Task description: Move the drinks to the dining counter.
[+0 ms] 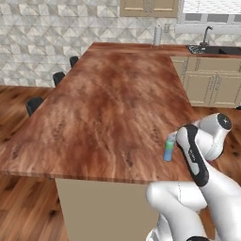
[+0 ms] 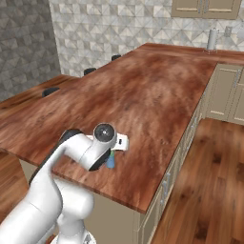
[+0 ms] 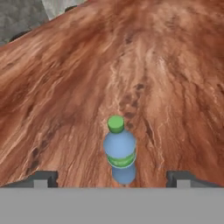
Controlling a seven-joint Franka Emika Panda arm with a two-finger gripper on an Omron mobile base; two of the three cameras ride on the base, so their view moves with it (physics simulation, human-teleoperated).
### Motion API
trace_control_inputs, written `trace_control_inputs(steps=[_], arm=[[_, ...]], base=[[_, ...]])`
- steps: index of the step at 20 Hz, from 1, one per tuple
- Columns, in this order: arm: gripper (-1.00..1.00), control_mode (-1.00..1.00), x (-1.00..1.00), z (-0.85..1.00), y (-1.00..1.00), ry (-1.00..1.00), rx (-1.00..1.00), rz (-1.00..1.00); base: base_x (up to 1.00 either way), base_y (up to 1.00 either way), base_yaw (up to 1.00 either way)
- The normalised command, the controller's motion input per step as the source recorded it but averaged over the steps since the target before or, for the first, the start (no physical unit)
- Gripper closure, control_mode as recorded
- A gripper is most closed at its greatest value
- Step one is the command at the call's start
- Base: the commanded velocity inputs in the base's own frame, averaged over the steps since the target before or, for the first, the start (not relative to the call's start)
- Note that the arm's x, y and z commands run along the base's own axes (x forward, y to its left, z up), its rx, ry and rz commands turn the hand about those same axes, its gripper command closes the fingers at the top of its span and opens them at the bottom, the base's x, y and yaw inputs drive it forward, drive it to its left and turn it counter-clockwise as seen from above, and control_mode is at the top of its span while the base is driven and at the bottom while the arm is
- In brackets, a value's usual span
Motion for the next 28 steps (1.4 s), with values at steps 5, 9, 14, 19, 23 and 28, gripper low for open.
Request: trace_control_inputs(steps=[5,9,14,19,23,28], arm=[[-1.00,-1.00,-0.81,0.71,-0.03,-0.36,0.04,0.00],[-1.00,-1.00,-0.88,0.79,0.00,-0.45,0.03,0.00],[-1.00,-1.00,-0.47,0.53,0.00,-0.28,0.00,0.00],[-1.00,-1.00,0.01,0.04,0.00,-0.01,0.00,0.00],[-1.00,1.00,0.01,0.00,0.00,0.00,0.00,0.00],[-1.00,1.00,0.00,0.00,0.00,0.00,0.00,0.00]], base=[[0.00,0.00,0.00],[0.00,0.00,0.00],[0.00,0.00,0.00],[0.00,0.00,0.00],[-0.07,0.00,0.00],[-0.86,-0.10,-0.02]])
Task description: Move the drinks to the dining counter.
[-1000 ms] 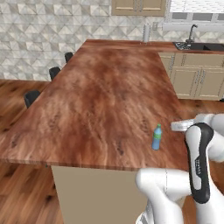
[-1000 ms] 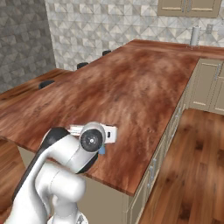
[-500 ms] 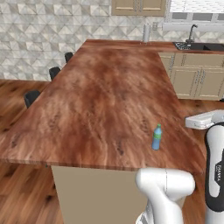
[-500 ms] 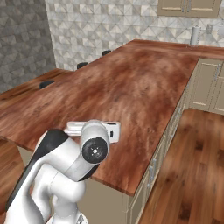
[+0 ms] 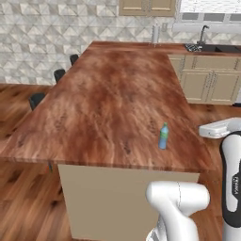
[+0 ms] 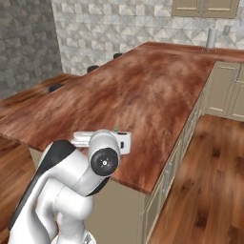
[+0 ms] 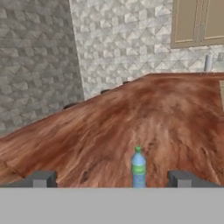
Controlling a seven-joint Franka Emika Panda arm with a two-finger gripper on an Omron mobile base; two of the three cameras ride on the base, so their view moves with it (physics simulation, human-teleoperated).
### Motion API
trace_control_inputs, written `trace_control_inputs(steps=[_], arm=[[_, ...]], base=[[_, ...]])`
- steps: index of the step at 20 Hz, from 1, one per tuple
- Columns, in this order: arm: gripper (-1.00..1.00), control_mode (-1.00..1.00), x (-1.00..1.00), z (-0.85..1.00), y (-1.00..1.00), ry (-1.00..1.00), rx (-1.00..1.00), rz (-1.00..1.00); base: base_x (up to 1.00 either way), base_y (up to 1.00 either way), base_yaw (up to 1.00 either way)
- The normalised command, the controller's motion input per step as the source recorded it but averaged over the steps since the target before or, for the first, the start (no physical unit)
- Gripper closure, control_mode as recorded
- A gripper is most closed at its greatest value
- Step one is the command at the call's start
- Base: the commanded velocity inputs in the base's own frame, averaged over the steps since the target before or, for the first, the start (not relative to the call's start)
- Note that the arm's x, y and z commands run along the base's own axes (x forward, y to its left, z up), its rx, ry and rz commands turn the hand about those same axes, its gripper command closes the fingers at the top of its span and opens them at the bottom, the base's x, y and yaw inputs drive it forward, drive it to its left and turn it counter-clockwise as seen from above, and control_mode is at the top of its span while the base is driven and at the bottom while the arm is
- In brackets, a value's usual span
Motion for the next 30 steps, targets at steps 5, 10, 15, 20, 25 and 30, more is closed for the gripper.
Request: trace_control_inputs(steps=[5,10,15,20,25,30], arm=[[-1.00,1.00,0.00,0.00,0.00,0.00,0.00,0.00],[-1.00,1.00,0.00,0.00,0.00,0.00,0.00,0.00],[-1.00,1.00,0.00,0.00,0.00,0.00,0.00,0.00],[-1.00,1.00,0.00,0.00,0.00,0.00,0.00,0.00],[-1.00,1.00,0.00,0.00,0.00,0.00,0.00,0.00],[-1.00,1.00,0.00,0.00,0.00,0.00,0.00,0.00]], base=[[-0.84,-0.45,-0.23],[-0.13,-0.85,-0.49],[0.00,-0.98,-0.56],[-0.03,-1.00,-0.55],[-0.14,-0.98,-0.58],[-0.24,-0.94,-0.57]])
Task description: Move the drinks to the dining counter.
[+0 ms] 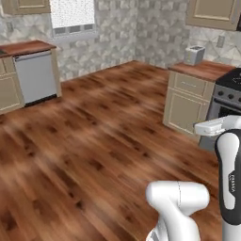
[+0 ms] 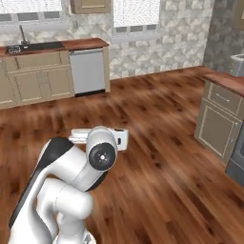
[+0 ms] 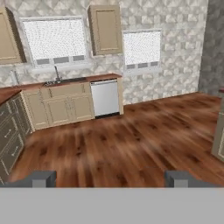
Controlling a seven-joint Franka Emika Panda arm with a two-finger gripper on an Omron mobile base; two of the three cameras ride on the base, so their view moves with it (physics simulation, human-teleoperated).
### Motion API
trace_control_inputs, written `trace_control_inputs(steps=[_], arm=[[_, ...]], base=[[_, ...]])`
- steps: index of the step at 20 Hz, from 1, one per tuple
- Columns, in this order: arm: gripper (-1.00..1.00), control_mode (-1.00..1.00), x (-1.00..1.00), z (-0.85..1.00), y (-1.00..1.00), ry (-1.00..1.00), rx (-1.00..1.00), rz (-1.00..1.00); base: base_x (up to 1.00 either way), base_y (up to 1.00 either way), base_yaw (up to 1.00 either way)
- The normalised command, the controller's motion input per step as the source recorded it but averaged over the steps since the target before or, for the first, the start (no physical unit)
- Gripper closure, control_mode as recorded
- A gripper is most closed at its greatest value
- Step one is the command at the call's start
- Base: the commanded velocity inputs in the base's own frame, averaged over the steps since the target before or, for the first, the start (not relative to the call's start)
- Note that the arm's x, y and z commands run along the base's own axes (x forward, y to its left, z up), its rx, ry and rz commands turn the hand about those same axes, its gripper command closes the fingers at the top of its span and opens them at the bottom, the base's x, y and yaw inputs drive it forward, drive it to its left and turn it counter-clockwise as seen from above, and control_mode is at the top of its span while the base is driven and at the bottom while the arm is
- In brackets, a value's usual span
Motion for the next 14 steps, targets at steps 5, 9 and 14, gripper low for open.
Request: trace_control_inputs(steps=[5,9,14], arm=[[-1.00,1.00,0.00,0.00,0.00,0.00,0.00,0.00],[-1.00,1.00,0.00,0.00,0.00,0.00,0.00,0.00],[-1.00,1.00,0.00,0.00,0.00,0.00,0.00,0.00]], base=[[-0.25,-0.93,-0.56],[-0.19,-0.88,-0.54],[-0.02,-0.72,-0.51]])
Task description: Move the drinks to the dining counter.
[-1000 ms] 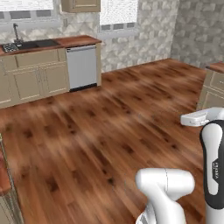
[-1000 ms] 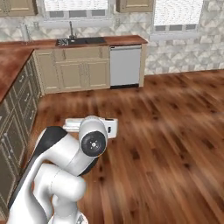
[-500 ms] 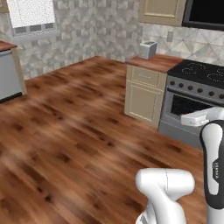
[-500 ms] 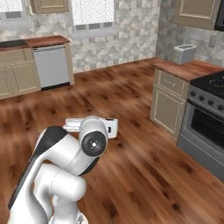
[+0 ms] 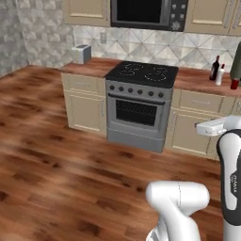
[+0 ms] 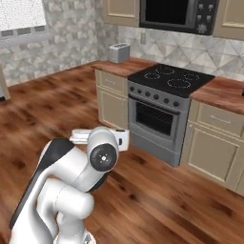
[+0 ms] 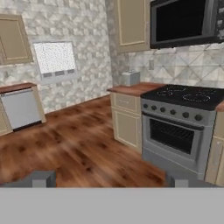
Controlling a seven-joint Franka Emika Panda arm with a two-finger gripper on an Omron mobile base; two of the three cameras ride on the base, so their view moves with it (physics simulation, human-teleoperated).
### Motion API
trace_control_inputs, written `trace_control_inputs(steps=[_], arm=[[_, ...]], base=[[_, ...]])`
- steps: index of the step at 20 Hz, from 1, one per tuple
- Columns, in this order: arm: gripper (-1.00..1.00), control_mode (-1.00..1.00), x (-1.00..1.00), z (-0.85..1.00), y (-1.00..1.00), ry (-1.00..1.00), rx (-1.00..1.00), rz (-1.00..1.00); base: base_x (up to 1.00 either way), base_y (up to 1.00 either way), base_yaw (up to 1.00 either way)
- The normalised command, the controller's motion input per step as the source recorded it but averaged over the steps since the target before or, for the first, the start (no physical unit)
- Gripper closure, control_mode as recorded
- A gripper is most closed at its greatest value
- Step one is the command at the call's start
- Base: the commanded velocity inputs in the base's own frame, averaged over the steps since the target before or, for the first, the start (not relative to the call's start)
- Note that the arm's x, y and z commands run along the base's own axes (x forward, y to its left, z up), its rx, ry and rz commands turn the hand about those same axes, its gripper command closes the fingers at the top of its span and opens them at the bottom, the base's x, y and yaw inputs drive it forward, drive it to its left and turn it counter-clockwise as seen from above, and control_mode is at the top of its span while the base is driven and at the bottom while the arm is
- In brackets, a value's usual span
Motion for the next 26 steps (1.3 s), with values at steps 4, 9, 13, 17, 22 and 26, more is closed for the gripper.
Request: trace_control_inputs(steps=[4,9,13,17,22,26], arm=[[-1.00,1.00,0.00,0.00,0.00,0.00,0.00,0.00],[-1.00,1.00,0.00,0.00,0.00,0.00,0.00,0.00],[-1.00,1.00,0.00,0.00,0.00,0.00,0.00,0.00],[-1.00,1.00,0.00,0.00,0.00,0.00,0.00,0.00],[-1.00,1.00,0.00,0.00,0.00,0.00,0.00,0.00],[-1.00,1.00,0.00,0.00,0.00,0.00,0.00,0.00]], base=[[0.41,-0.33,-0.42],[0.88,0.01,-0.23],[1.00,0.03,-0.19],[1.00,-0.01,-0.20],[0.84,-0.23,-0.26],[0.66,-0.40,-0.29]])
